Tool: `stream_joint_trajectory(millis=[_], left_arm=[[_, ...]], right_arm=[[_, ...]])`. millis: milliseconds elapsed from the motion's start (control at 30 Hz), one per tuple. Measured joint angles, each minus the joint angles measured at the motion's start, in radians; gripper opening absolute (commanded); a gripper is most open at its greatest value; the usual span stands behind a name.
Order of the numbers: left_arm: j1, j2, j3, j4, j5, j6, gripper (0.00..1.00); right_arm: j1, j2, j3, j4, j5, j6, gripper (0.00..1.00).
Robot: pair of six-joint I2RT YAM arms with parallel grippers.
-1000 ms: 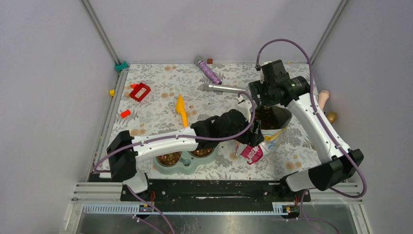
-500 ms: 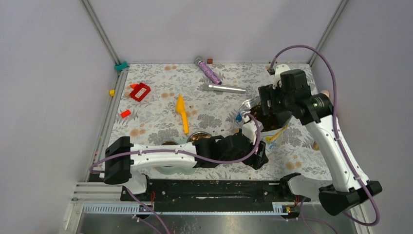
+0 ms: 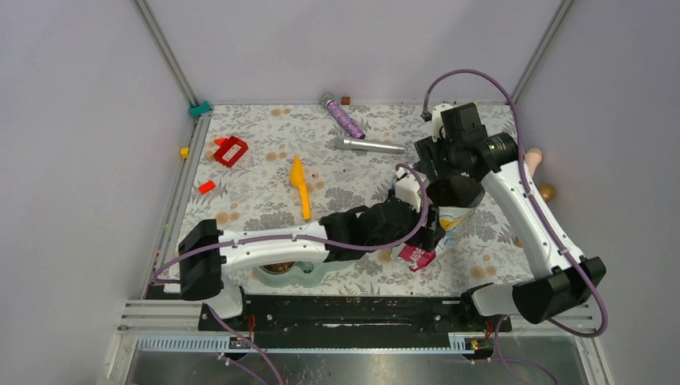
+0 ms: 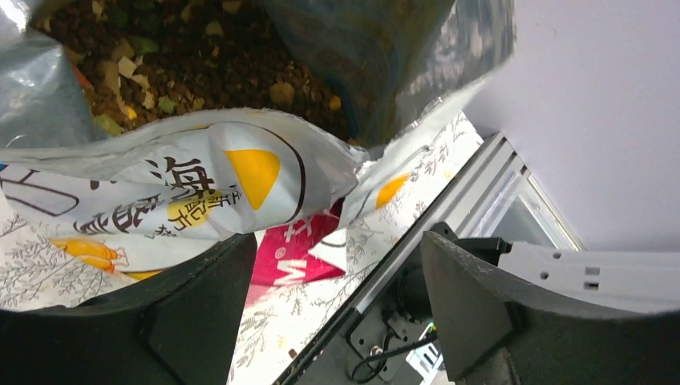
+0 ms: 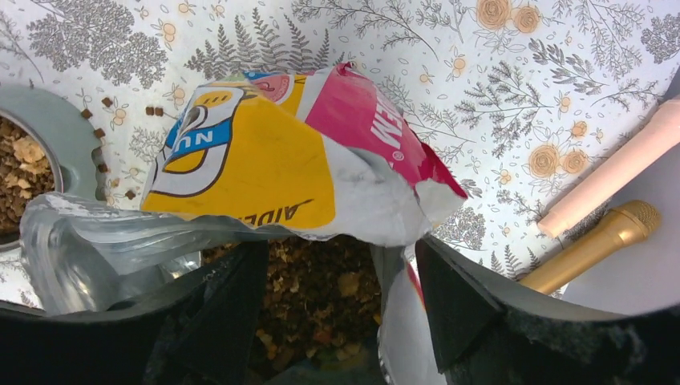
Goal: Serve the pet food
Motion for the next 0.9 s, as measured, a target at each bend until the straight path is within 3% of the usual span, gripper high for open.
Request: stream_joint_trajectory(millis=[167,300,367,433,467,733,800,900], left_arm=[[0.011,0.082,0.093,-0.015,-0.001,0.002,0.65],[0.012,0.163,0.172,-0.059,-0.024,0.002,0.46],[0.011,0.186,0.19,-0.061,-0.034,0.002,0.34],[0.012,0.198,0.204,-0.066,-0.043,0.006,0.07],[0.013,0.203,0.208,-0.071,-0.048,0.005,0.0],[0.019,0.192,0.187,-0.071,-0.056,0.016,0.0],[0.013,0.131,0.109,-0.036,-0.068,0.026,0.0],[0.012,-0.039,-0.058,-0.045,-0.137,0.041,0.0]], right_arm=[[-0.002,0.051,0.035,0.003,0.042,0.045,0.44],[-0.009,0.051,0.037,0.021,0.083,0.101,0.34],[-0.011,0.047,0.037,0.031,0.087,0.134,0.31],[-0.014,0.039,0.035,0.045,0.087,0.157,0.28],[-0.015,0.033,0.035,0.049,0.089,0.167,0.26],[-0.048,0.01,0.031,0.075,0.118,0.235,0.09],[-0.068,0.01,0.031,0.076,0.13,0.259,0.0],[-0.106,0.002,0.031,0.066,0.166,0.311,0.0]])
